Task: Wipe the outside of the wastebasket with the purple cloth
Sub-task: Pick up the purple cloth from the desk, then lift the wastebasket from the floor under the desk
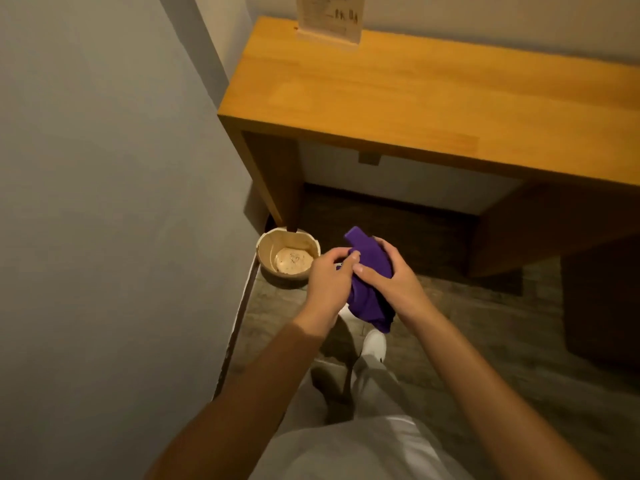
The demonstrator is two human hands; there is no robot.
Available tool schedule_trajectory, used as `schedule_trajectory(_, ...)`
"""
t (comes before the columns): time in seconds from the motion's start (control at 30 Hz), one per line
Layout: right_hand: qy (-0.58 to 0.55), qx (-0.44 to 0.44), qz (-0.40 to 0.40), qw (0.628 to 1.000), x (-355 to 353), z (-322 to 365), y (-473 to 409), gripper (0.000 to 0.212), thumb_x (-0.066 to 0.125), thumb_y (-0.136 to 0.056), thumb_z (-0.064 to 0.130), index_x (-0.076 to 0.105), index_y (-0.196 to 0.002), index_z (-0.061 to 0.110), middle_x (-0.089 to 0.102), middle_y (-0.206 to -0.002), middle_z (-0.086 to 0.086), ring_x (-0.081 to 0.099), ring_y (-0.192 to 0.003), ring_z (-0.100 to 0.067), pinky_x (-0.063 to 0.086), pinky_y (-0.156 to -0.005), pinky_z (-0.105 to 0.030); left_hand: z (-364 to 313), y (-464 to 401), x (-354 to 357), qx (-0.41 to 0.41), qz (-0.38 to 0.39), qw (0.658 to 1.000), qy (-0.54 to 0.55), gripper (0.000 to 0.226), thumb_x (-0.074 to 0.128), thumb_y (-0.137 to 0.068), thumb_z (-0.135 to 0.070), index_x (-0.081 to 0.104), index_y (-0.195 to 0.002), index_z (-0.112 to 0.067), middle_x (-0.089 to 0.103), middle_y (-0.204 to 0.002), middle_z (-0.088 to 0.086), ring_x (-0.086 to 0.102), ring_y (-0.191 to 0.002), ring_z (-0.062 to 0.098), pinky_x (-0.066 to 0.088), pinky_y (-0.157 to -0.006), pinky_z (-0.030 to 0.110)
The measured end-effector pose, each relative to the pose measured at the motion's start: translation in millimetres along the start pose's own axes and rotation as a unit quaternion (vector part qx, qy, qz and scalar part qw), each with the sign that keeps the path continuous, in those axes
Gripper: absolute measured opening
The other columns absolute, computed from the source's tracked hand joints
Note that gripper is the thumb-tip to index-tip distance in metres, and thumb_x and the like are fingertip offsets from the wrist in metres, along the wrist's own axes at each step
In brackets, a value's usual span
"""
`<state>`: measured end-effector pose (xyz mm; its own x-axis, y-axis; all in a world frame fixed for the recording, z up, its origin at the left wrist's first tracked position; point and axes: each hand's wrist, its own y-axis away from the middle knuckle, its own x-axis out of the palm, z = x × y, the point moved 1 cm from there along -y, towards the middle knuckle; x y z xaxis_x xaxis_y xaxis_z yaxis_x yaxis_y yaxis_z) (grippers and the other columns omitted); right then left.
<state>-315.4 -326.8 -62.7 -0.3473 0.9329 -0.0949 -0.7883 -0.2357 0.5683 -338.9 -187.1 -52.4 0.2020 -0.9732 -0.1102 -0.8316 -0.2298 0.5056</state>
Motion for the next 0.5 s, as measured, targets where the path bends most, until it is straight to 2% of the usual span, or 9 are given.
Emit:
schedule_trajectory(0.1,-0.005,0.016,0.008,1.000,17.6,-29.6,-0.3,0.099,0.087,-0.068,0.061,0.036,-0.152,0.044,0.054,-0.133,0.017,0.064,-0.114,-0.012,0.059,-0.082,-0.029,23.3,0.8,-26.1,-0.073,0.056,0.994,0.066,0.015,0.060,-0.102,-0.018,0.072,-0.102,-0.028,0.070,-0.118,0.005,0.068,-0.109,0.020,0.059,-0.095,0.042)
schedule_trajectory(0.17,-0.028,0.036,0.007,0.999,26.6,-46.8,-4.3,0.092,0.090,-0.072,0.050,0.040,-0.149,0.044,0.057,-0.133,0.013,0.068,-0.109,-0.013,0.060,-0.077,-0.027,36.8,-4.7,-42.4,-0.112,0.083,0.985,0.105,0.025,0.056,-0.103,-0.010,0.077,-0.101,-0.024,0.073,-0.115,0.005,0.072,-0.105,0.018,0.061,-0.089,0.036)
schedule_trajectory(0.27,-0.102,0.054,-0.024,0.993,36.7,-67.6,-20.3,0.079,0.089,-0.076,0.035,0.048,-0.143,0.042,0.065,-0.129,0.007,0.075,-0.097,-0.012,0.061,-0.071,-0.025,53.0,-21.4,-54.3,-0.115,0.114,0.979,0.125,0.025,0.053,-0.105,-0.010,0.078,-0.106,-0.014,0.080,-0.106,0.006,0.076,-0.102,0.017,0.061,-0.085,0.032)
schedule_trajectory(0.4,-0.095,0.052,-0.078,0.991,39.6,-96.7,-53.4,0.072,0.082,-0.085,0.023,0.048,-0.148,0.031,0.065,-0.128,0.004,0.071,-0.101,-0.016,0.058,-0.071,-0.024,77.0,-51.2,-52.9,-0.110,0.078,0.987,0.092,0.021,0.052,-0.106,-0.013,0.071,-0.111,-0.011,0.075,-0.114,0.012,0.076,-0.100,0.022,0.062,-0.084,0.033)
schedule_trajectory(0.5,-0.105,0.076,-0.083,0.988,20.1,-124.4,-80.6,0.072,0.080,-0.088,0.026,0.044,-0.149,0.034,0.062,-0.126,0.007,0.072,-0.099,-0.019,0.059,-0.065,-0.024,102.8,-77.3,-46.1,-0.091,0.026,0.995,-0.013,0.020,0.056,-0.104,-0.017,0.072,-0.115,-0.018,0.071,-0.118,0.004,0.070,-0.109,0.024,0.058,-0.097,0.043)
